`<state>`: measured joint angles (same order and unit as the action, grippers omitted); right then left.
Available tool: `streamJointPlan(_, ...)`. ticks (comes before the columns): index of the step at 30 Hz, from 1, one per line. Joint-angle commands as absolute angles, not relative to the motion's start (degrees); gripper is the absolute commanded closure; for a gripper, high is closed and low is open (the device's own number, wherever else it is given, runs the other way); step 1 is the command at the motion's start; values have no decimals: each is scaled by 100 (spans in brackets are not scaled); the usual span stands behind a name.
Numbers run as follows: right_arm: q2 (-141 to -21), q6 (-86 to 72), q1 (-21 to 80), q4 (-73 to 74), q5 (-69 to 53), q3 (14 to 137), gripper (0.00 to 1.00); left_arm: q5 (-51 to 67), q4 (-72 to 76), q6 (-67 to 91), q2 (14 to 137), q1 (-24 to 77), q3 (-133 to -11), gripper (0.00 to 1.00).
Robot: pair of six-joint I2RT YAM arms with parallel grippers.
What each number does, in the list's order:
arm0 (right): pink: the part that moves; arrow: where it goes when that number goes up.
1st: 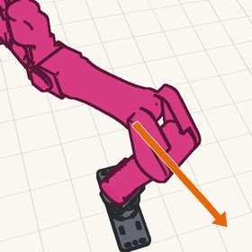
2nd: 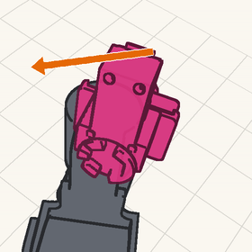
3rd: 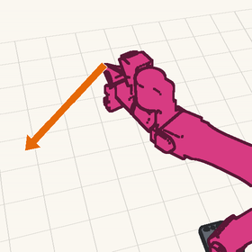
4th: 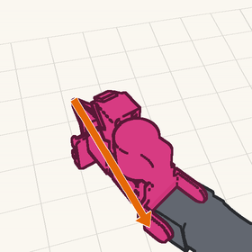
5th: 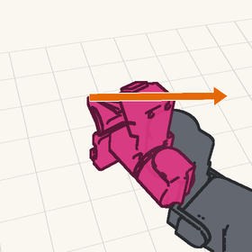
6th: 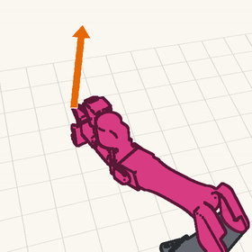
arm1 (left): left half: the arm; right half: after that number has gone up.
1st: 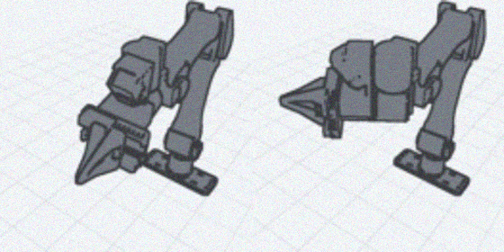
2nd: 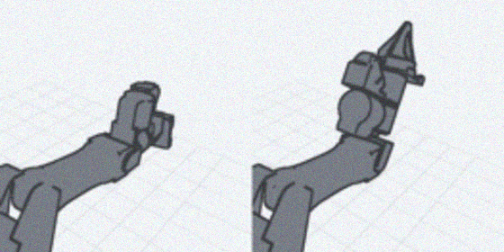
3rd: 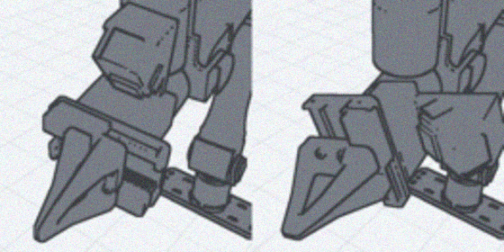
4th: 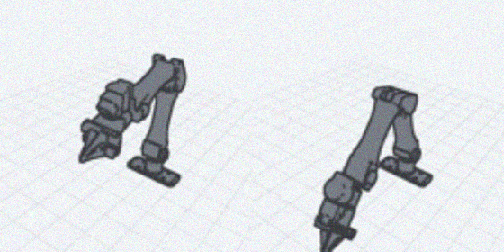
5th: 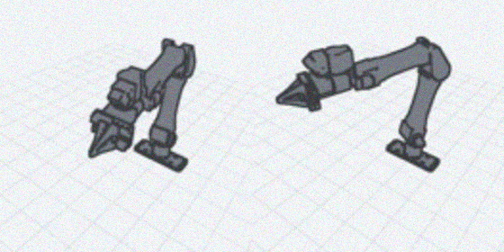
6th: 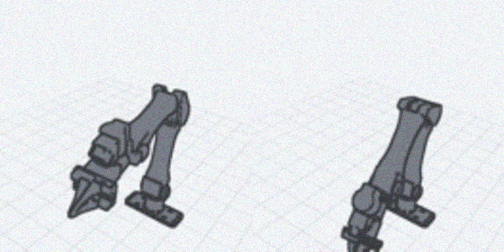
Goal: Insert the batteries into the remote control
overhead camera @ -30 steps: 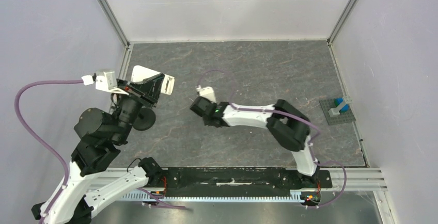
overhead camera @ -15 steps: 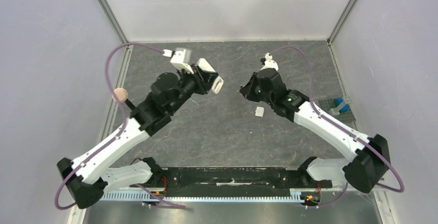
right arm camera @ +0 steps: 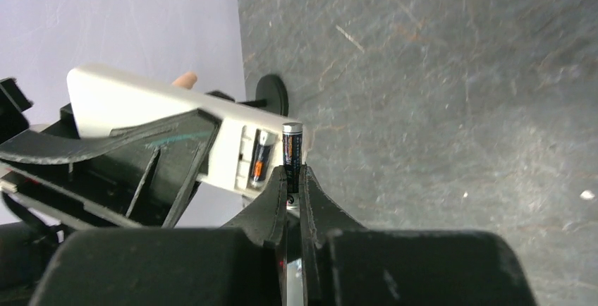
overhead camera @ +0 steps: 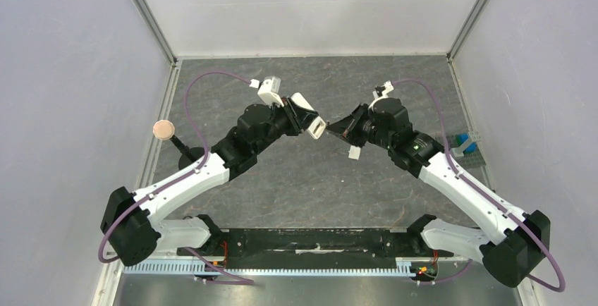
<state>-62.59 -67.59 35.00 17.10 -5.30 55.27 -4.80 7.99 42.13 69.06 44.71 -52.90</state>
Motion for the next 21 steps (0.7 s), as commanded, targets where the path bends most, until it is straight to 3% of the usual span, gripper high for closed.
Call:
streamJointPlan(1,-6203,-7567,3489,1422,-1188,5389,100,-234,2024,4530,6940,4336,-4913,98)
streamJointPlan(12,-6237,-8035,3489,1130,-1274,4953,100,-358,2883,4686,7051,4289,-4502,98)
streamJointPlan(21,-6283,-7907,3489,795,-993,5078,99,-393,2629,4614,7102,4289,-4624,98)
